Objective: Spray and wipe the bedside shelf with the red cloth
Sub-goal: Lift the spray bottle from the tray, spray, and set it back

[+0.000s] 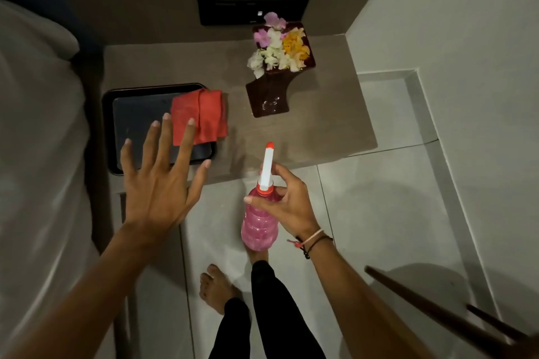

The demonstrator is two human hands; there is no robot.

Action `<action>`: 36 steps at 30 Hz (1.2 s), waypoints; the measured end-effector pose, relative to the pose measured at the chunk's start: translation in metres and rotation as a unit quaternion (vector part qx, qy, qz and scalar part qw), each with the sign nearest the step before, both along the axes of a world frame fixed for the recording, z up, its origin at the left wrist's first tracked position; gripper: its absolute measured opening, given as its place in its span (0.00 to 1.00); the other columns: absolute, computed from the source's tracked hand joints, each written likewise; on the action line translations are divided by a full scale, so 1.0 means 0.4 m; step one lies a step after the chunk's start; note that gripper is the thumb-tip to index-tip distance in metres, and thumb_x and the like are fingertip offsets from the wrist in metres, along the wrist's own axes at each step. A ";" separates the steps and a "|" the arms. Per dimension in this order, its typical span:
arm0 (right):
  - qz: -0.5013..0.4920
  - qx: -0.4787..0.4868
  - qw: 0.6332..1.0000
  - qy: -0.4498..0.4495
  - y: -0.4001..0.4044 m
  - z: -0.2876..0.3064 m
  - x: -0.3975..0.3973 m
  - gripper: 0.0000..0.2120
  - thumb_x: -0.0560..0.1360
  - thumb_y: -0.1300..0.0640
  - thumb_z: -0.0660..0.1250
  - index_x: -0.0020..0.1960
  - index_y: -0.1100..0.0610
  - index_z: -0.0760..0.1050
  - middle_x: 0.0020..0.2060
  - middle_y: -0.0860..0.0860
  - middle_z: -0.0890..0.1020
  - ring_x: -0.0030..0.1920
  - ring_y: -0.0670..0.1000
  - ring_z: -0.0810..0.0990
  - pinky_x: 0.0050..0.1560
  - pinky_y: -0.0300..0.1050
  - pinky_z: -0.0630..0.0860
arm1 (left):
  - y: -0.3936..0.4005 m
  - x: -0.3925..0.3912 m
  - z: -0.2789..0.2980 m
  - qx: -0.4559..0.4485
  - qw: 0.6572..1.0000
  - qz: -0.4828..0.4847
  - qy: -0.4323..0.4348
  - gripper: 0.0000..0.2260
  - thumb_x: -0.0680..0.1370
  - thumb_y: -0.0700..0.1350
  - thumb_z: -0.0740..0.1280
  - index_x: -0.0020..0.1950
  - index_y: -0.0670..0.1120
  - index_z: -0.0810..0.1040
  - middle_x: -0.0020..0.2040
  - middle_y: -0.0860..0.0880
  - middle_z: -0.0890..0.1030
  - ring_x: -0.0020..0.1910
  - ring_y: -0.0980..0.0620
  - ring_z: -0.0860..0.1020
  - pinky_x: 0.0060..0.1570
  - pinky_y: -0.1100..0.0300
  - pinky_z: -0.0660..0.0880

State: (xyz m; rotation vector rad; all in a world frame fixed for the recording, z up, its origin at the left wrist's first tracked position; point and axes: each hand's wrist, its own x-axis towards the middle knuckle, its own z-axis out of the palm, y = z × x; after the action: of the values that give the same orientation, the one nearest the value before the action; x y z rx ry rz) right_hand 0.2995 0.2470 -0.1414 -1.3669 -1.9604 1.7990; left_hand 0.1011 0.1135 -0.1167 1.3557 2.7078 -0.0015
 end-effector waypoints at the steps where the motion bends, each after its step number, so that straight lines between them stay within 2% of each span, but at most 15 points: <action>1: 0.004 0.007 1.000 -0.003 0.002 0.001 0.000 0.37 0.65 0.58 0.83 0.70 0.55 0.72 0.59 0.55 0.84 0.54 0.57 0.86 0.60 0.51 0.83 | 0.001 0.003 0.002 0.001 1.000 -0.001 -0.001 0.34 0.80 0.65 0.47 0.84 0.53 0.47 0.85 0.42 0.52 0.82 0.40 0.58 0.77 0.32 0.56; 6: 0.034 0.004 0.999 -0.013 0.000 0.003 -0.006 0.38 0.65 0.56 0.83 0.72 0.55 0.71 0.63 0.53 0.82 0.56 0.55 0.86 0.62 0.51 0.82 | 0.004 0.001 0.018 0.003 1.000 -0.002 0.004 0.34 0.80 0.65 0.47 0.84 0.52 0.48 0.84 0.41 0.52 0.82 0.40 0.58 0.77 0.32 0.56; 8: 0.028 0.000 1.000 -0.004 -0.009 0.009 -0.016 0.40 0.65 0.57 0.83 0.73 0.54 0.70 0.63 0.56 0.82 0.56 0.55 0.86 0.63 0.50 0.81 | -0.006 -0.013 0.026 0.004 1.000 0.008 0.007 0.34 0.81 0.64 0.47 0.84 0.52 0.48 0.84 0.42 0.52 0.82 0.40 0.58 0.76 0.31 0.57; 13: 0.062 0.001 0.998 0.032 -0.016 0.054 -0.099 0.42 0.66 0.58 0.83 0.75 0.53 0.68 0.63 0.57 0.82 0.58 0.59 0.85 0.63 0.56 0.81 | -0.071 -0.078 0.043 0.008 0.999 0.036 0.026 0.34 0.81 0.65 0.47 0.84 0.52 0.49 0.85 0.42 0.52 0.82 0.41 0.58 0.76 0.32 0.57; 17: 0.126 0.020 0.988 0.081 -0.017 0.089 -0.264 0.41 0.67 0.57 0.82 0.76 0.52 0.67 0.65 0.50 0.81 0.63 0.51 0.82 0.64 0.45 0.81 | -0.179 -0.160 0.048 -0.004 0.995 0.093 0.041 0.35 0.80 0.68 0.44 0.84 0.54 0.45 0.85 0.42 0.51 0.83 0.41 0.55 0.78 0.32 0.53; 22: 0.156 0.073 0.977 0.128 -0.023 0.072 -0.514 0.42 0.66 0.57 0.82 0.76 0.58 0.67 0.59 0.55 0.83 0.60 0.55 0.84 0.62 0.57 0.82 | -0.291 -0.225 0.042 -0.008 0.984 0.153 0.086 0.33 0.82 0.66 0.46 0.84 0.53 0.50 0.84 0.42 0.55 0.82 0.42 0.59 0.77 0.35 0.57; 25: 0.172 0.084 0.971 0.144 -0.025 0.051 -0.651 0.46 0.65 0.55 0.83 0.77 0.57 0.66 0.65 0.59 0.81 0.67 0.61 0.79 0.69 0.61 0.76 | -0.316 -0.244 0.039 0.001 0.981 0.163 0.105 0.32 0.83 0.65 0.48 0.84 0.52 0.53 0.83 0.42 0.59 0.81 0.41 0.62 0.76 0.34 0.59; 31: 0.229 0.125 0.951 0.164 -0.058 0.002 -0.784 0.46 0.64 0.54 0.83 0.77 0.58 0.66 0.68 0.54 0.80 0.65 0.56 0.82 0.63 0.55 0.81 | -0.341 -0.269 0.032 0.005 0.979 0.171 0.107 0.32 0.83 0.66 0.47 0.84 0.52 0.53 0.84 0.42 0.57 0.83 0.42 0.58 0.77 0.35 0.59; 34: 0.241 0.134 0.945 0.176 -0.060 -0.008 -0.792 0.46 0.65 0.53 0.83 0.77 0.59 0.65 0.66 0.43 0.78 0.65 0.54 0.82 0.62 0.47 0.82 | -0.336 -0.283 0.030 0.009 0.979 0.173 0.104 0.32 0.83 0.66 0.46 0.84 0.52 0.51 0.84 0.42 0.56 0.83 0.42 0.57 0.77 0.34 0.58; 36: 0.259 0.143 0.941 0.166 -0.060 -0.011 -0.789 0.47 0.65 0.53 0.83 0.77 0.59 0.64 0.66 0.44 0.78 0.67 0.54 0.81 0.64 0.45 0.81 | -0.330 -0.288 0.024 0.014 0.979 0.178 0.102 0.32 0.83 0.66 0.46 0.84 0.52 0.51 0.84 0.42 0.55 0.83 0.42 0.57 0.78 0.34 0.57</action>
State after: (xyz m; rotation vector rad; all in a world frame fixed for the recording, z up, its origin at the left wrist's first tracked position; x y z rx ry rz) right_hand -0.0159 0.2230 -0.1456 -0.4429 -2.3981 1.6827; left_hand -0.0143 -0.0183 -0.1069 0.9009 3.0960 -0.0745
